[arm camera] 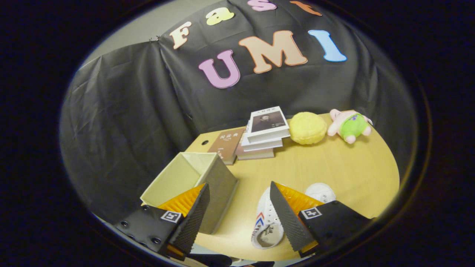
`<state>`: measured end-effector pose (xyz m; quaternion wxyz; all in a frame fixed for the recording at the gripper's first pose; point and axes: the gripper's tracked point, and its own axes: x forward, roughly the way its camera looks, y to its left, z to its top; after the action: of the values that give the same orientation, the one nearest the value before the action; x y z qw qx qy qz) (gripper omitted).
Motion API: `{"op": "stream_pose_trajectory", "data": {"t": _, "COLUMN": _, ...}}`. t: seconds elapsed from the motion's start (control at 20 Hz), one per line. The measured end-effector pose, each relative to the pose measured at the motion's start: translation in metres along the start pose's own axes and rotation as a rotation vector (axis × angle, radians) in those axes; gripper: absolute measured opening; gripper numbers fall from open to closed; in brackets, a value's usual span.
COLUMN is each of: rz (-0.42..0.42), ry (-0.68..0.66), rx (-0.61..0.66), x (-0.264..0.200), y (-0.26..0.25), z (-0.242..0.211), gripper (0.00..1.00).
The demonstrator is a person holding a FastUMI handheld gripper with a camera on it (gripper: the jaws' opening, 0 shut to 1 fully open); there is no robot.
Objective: Open the storage box then place both shoes into the box .Put the left shoe in first, then the right shoe, with the right side of both shoes facing outward in a uniform manner.
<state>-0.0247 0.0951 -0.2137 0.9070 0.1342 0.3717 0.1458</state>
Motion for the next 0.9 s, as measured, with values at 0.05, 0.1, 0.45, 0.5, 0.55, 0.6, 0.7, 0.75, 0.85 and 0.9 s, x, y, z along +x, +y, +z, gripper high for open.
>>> {"op": "stream_pose_trajectory", "data": {"t": 0.05, "rz": -0.012, "ry": 0.014, "rx": -0.007, "x": 0.001, "y": -0.007, "z": -0.007, "gripper": 1.0}}
{"op": "stream_pose_trajectory", "data": {"t": 0.1, "rz": -0.018, "ry": 0.029, "rx": -0.014, "x": 0.008, "y": -0.01, "z": -0.015, "gripper": 1.0}}
{"op": "stream_pose_trajectory", "data": {"t": 0.45, "rz": -0.053, "ry": 0.147, "rx": -0.069, "x": 0.027, "y": -0.052, "z": -0.071, "gripper": 1.0}}
{"op": "stream_pose_trajectory", "data": {"t": 0.5, "rz": -0.054, "ry": 0.166, "rx": -0.068, "x": 0.029, "y": -0.056, "z": -0.078, "gripper": 1.0}}
{"op": "stream_pose_trajectory", "data": {"t": 0.55, "rz": -0.055, "ry": 0.186, "rx": -0.067, "x": 0.03, "y": -0.059, "z": -0.086, "gripper": 1.0}}
{"op": "stream_pose_trajectory", "data": {"t": 0.6, "rz": -0.054, "ry": 0.203, "rx": -0.066, "x": 0.031, "y": -0.062, "z": -0.092, "gripper": 1.0}}
{"op": "stream_pose_trajectory", "data": {"t": 0.7, "rz": -0.05, "ry": 0.229, "rx": -0.069, "x": 0.035, "y": -0.067, "z": -0.102, "gripper": 1.0}}
{"op": "stream_pose_trajectory", "data": {"t": 0.75, "rz": -0.048, "ry": 0.242, "rx": -0.07, "x": 0.037, "y": -0.07, "z": -0.108, "gripper": 1.0}}
{"op": "stream_pose_trajectory", "data": {"t": 0.85, "rz": -0.049, "ry": 0.275, "rx": -0.069, "x": 0.04, "y": -0.076, "z": -0.118, "gripper": 0.99}}
{"op": "stream_pose_trajectory", "data": {"t": 0.9, "rz": -0.05, "ry": 0.29, "rx": -0.069, "x": 0.04, "y": -0.079, "z": -0.123, "gripper": 0.99}}
